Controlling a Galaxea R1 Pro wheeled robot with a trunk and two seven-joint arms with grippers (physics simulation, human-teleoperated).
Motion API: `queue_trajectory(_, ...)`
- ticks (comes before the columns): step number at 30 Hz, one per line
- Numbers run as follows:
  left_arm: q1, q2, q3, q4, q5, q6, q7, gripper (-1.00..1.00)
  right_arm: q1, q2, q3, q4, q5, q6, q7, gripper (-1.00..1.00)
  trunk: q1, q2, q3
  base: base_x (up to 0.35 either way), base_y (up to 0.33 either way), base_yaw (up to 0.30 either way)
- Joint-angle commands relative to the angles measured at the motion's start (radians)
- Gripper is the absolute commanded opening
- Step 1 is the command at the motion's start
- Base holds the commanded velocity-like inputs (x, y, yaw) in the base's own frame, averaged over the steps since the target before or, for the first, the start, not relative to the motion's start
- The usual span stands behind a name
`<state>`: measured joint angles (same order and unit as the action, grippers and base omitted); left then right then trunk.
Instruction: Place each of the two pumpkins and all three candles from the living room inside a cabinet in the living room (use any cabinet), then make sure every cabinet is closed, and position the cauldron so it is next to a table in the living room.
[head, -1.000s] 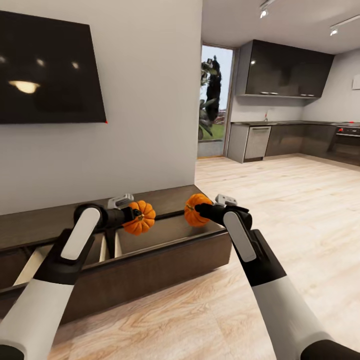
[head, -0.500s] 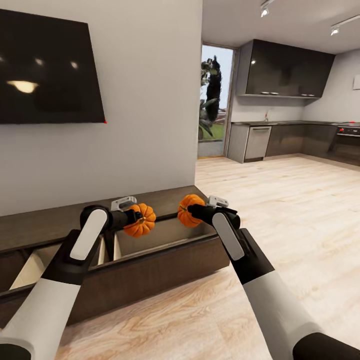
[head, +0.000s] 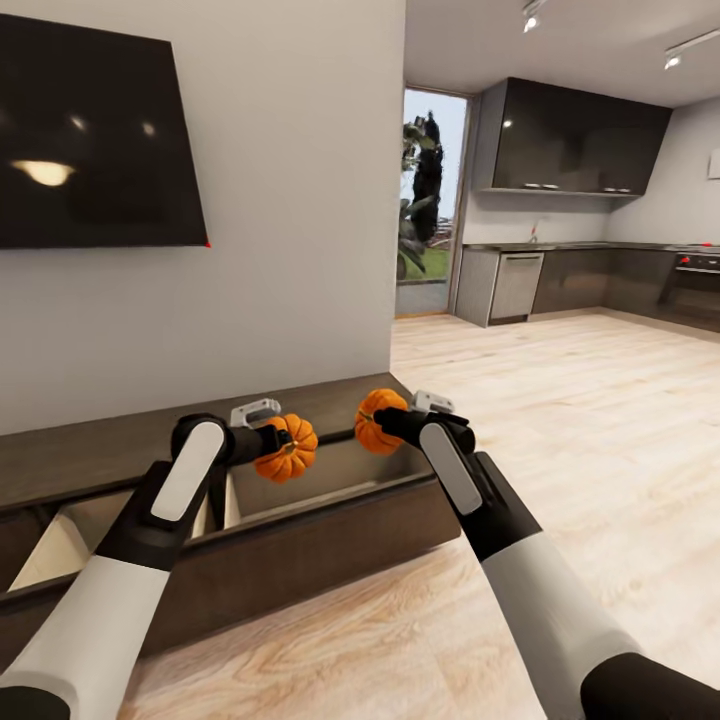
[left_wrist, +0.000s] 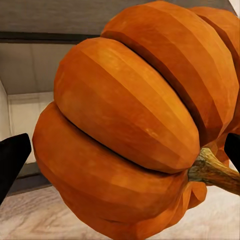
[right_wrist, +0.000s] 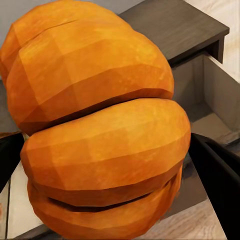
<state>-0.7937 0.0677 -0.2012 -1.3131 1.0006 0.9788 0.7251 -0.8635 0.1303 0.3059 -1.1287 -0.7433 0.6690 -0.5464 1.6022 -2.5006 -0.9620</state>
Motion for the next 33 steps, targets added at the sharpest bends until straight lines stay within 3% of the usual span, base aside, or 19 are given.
queue_trajectory(1,-0.001,0.001,-0.002,0.002,0.008,0.0,0.011,-1.0,-0.002,0.0,0.011,0.003,-0.009,-0.005,-0.011,-1.0,0.0,0.0,-0.001,0.152,0.0,0.0)
queue_trajectory(9,-0.001,0.0,-0.003,0.006,0.007,0.0,0.011,-1.0,-0.005,-0.001,0.04,0.015,-0.009,-0.014,0.001,-1.0,0.0,0.0,-0.001,0.117,-0.042,0.0)
queue_trajectory(24,-0.001,0.0,0.0,0.006,-0.002,0.0,0.011,-1.0,-0.005,-0.003,0.042,0.015,-0.008,-0.014,0.005,-1.0,0.0,0.0,0.0,0.045,-0.056,0.005)
queue_trajectory(33,-0.001,0.0,0.0,0.006,-0.003,0.0,0.012,-1.0,-0.006,-0.003,0.042,0.015,-0.008,-0.015,0.005,-1.0,0.0,0.0,0.009,0.0,-0.004,0.164)
